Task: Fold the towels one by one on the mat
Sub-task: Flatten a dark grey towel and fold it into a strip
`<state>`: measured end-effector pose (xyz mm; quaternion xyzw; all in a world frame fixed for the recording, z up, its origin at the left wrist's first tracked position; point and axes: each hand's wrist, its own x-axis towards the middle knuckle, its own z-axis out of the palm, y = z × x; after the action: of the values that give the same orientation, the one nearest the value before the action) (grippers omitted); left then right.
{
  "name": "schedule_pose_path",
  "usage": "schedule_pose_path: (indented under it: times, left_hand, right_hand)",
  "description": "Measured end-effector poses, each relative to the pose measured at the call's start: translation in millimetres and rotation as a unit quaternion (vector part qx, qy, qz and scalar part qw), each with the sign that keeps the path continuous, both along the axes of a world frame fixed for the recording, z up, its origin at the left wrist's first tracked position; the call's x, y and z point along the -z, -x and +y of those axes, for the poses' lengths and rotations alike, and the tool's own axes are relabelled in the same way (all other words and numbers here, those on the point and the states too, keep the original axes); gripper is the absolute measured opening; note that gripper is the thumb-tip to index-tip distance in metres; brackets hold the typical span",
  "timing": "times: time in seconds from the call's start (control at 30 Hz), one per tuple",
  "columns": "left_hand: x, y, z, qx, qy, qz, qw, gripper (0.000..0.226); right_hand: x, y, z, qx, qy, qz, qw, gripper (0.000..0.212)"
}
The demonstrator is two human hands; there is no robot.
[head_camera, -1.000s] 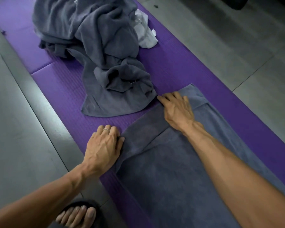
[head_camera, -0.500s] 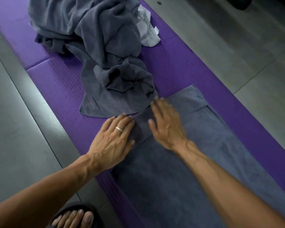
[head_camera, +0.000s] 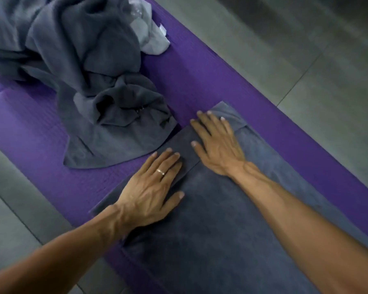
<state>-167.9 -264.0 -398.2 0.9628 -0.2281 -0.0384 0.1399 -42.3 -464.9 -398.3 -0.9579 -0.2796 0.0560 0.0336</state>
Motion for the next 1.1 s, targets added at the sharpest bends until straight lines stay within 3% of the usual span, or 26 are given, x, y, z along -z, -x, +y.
schedule_pose_path:
  times: [0.1,0.27,0.33,0.43,0.57,0.67,0.77,0.83,0.97,1.07,1.1]
  left_hand:
    - [9,-19,-18,0.015,-0.04,0.026,0.999,0.079]
    - [11,-14,-17,0.041,-0.063,0.026,0.997,0.085]
    - [10,-15,-17,0.043,-0.058,0.027,0.997,0.085]
    - [9,-16,-18,0.042,-0.058,0.028,0.997,0.086]
    - [7,-13,-22,0.049,-0.034,0.02,0.998,0.081]
    - [3,-23,-45,0.115,0.018,-0.027,0.993,0.067]
    - [-1,-65,-95,0.155,0.014,-0.059,0.986,0.06]
    - [-3,-91,-135,0.187,-0.003,-0.037,0.982,0.059]
    - [12,-110,-184,0.235,-0.072,-0.006,0.969,0.072]
    - [20,-107,-191,0.236,-0.116,-0.008,0.965,0.086]
    - [19,-106,-192,0.236,-0.123,-0.001,0.964,0.088]
  right_hand:
    - [7,0,-21,-0.001,0.018,0.043,0.999,0.061]
    - [-4,-35,-64,0.178,0.028,0.039,0.983,0.055]
    - [-7,-28,-54,0.161,0.007,0.017,0.987,0.057]
    - [-3,-24,-51,0.115,0.049,0.074,0.989,0.064]
    - [-9,-36,-47,0.302,0.004,0.084,0.949,0.06]
    - [-16,4,-39,0.328,-0.108,-0.025,0.938,0.052]
    - [-13,60,-68,0.381,-0.108,-0.077,0.915,0.049]
    - [-10,92,-96,0.438,-0.072,-0.065,0.894,0.054]
    - [3,130,-158,0.45,0.042,0.052,0.89,0.065]
    - [-3,133,-200,0.553,0.048,0.097,0.826,0.06]
    - [-7,134,-204,0.562,0.056,0.092,0.82,0.06]
